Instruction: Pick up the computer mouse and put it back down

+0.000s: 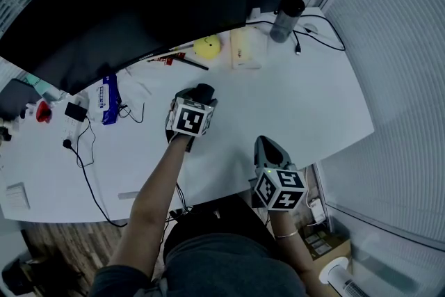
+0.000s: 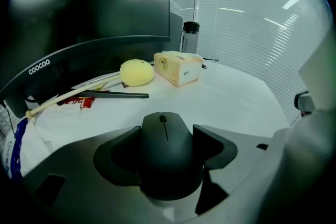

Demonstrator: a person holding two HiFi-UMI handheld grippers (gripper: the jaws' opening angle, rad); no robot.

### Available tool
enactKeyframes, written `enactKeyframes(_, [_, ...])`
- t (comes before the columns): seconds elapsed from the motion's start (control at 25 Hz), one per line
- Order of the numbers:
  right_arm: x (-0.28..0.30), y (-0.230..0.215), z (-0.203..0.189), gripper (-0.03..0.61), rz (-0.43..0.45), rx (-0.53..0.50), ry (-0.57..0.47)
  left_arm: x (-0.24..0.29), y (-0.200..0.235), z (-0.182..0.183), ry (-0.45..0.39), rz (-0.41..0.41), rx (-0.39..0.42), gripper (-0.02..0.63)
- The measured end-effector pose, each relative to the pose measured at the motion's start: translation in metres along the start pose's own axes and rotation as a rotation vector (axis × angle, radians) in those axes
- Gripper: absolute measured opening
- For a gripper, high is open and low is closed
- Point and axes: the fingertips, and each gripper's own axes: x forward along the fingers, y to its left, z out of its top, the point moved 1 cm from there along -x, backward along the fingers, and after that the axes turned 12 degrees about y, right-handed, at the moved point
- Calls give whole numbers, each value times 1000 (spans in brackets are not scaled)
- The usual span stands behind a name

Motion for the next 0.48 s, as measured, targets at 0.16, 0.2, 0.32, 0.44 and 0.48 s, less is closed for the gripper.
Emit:
enactKeyframes(0.16, [1, 0, -1, 5, 3, 7, 4, 0, -1, 1, -5, -7, 8, 308])
enactKeyframes(0.2, [1, 0, -1, 5, 3, 7, 5, 0, -1, 1, -9, -7, 9, 308])
enactKeyframes(0.32, [1, 0, 0, 5, 4, 6, 5, 0, -1, 1, -20, -4, 12, 308])
enactKeyframes(0.44, [1, 1, 0, 5, 6, 3, 6, -1, -1, 1, -24, 4, 21, 310])
enactKeyframes(0.48, [1, 1, 0, 5, 6, 3, 6, -1, 0, 1, -27, 8, 22, 313])
